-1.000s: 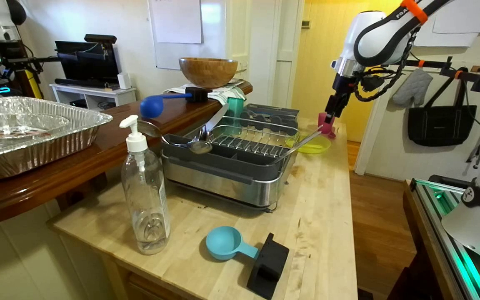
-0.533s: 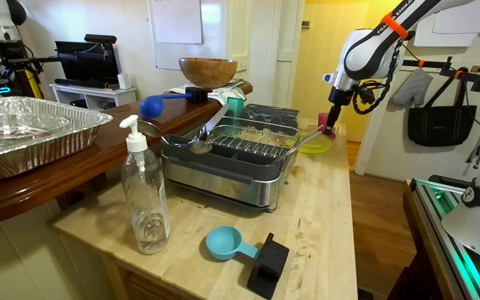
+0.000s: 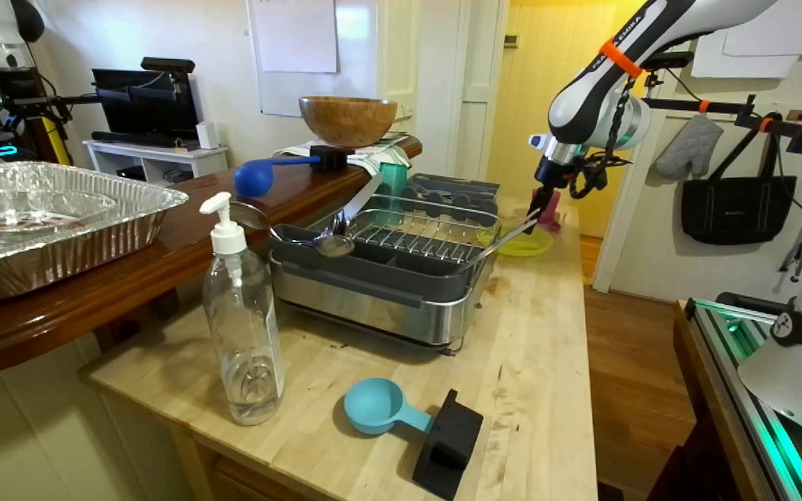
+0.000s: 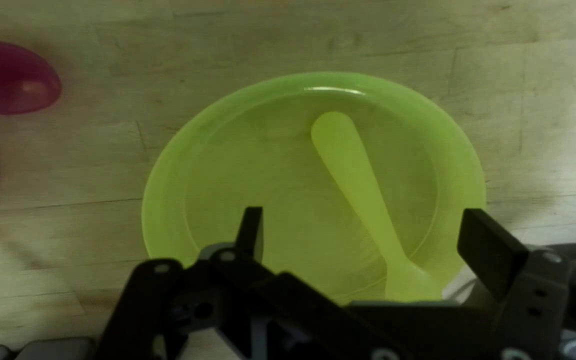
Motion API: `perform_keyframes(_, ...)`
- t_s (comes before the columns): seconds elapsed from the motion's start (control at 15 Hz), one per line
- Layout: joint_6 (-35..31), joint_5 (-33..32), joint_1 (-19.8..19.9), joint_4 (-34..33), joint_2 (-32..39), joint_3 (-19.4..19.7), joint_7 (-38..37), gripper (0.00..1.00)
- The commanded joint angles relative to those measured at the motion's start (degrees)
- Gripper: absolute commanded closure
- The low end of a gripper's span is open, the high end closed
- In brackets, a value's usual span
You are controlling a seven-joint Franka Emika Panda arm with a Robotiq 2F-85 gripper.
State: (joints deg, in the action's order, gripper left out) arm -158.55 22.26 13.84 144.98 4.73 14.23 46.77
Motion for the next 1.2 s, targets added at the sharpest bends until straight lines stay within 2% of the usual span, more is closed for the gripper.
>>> perform_keyframes(0.0, -1.8, 6.5, 0.0, -3.1, 4.7, -2.6, 5.1, 0.00)
perform_keyframes(0.53, -8.4, 6.5, 0.2, -6.4, 11.4, -6.0, 6.0, 0.02)
perform_keyframes(0.67, -8.9, 6.5, 0.4, -6.9, 12.5, -6.8, 6.0, 0.26)
perform_keyframes(0.73, -8.8, 6.4, 0.5, -7.2, 12.8, -7.0, 5.9, 0.31)
perform_keyframes(1.13, -8.0, 6.0, 0.7, -7.9, 12.0, -7.6, 5.6, 0.77)
